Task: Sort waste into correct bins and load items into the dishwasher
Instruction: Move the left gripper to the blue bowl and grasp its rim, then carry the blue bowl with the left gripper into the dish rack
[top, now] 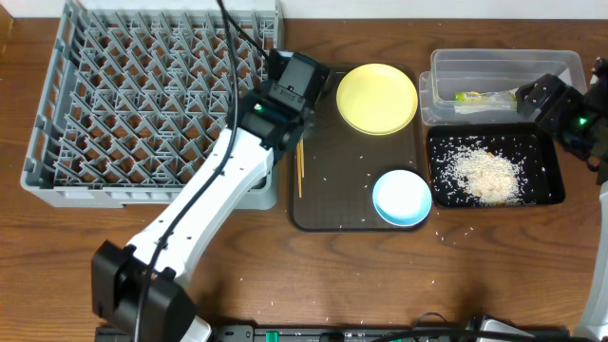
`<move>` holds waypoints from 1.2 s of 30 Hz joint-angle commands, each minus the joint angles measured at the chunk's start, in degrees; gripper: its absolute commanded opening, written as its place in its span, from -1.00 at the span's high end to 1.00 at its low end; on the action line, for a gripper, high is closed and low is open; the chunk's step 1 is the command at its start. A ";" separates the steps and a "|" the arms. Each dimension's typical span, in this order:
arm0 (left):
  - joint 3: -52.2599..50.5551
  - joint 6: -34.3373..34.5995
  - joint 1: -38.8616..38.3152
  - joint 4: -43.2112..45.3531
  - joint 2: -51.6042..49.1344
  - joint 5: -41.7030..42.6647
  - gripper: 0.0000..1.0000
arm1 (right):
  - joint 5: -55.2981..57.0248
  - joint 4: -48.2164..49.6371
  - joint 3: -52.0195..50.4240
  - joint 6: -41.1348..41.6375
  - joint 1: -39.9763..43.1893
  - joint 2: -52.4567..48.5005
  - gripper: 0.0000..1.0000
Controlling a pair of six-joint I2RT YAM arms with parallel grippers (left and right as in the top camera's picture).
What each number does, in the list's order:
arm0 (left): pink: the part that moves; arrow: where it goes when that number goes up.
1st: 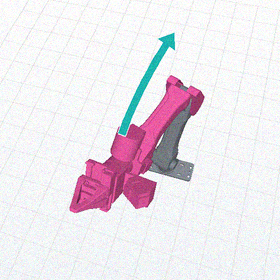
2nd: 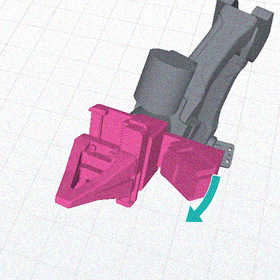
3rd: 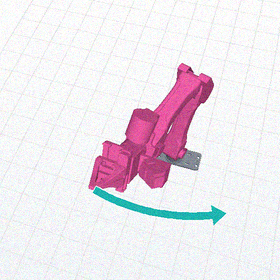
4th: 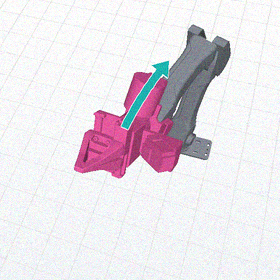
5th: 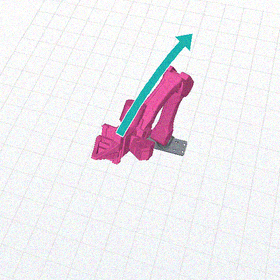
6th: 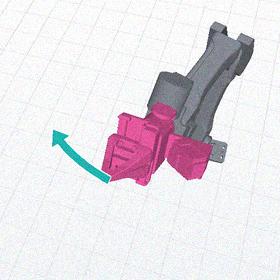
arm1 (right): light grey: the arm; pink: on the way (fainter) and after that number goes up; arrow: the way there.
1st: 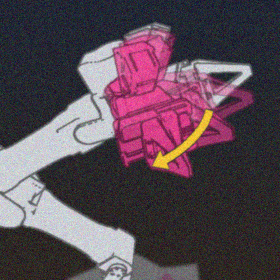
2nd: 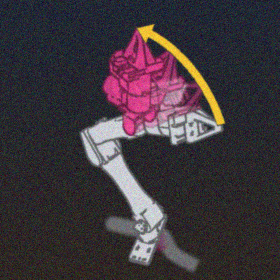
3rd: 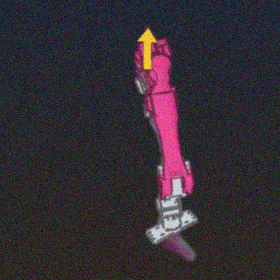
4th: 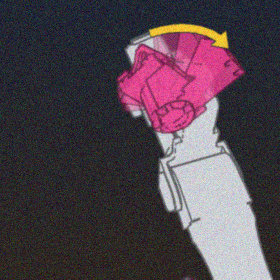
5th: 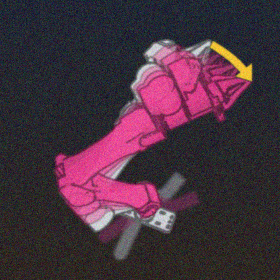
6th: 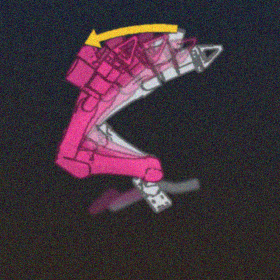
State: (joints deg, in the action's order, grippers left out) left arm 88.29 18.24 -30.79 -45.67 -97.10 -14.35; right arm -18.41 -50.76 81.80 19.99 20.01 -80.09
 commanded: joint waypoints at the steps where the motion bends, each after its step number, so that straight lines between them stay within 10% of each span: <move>1: -0.57 5.88 -0.57 -0.09 -2.36 20.13 -0.58 | -0.04 -0.04 0.96 0.35 0.07 -0.15 -0.98; 36: -3.43 15.54 -15.96 7.91 -22.49 29.31 -0.44 | -0.04 -0.04 0.96 0.35 0.07 -0.15 -0.98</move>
State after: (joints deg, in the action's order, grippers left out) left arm 85.21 33.36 -46.63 -38.46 -117.93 13.37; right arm -18.41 -50.76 81.80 19.99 20.01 -80.09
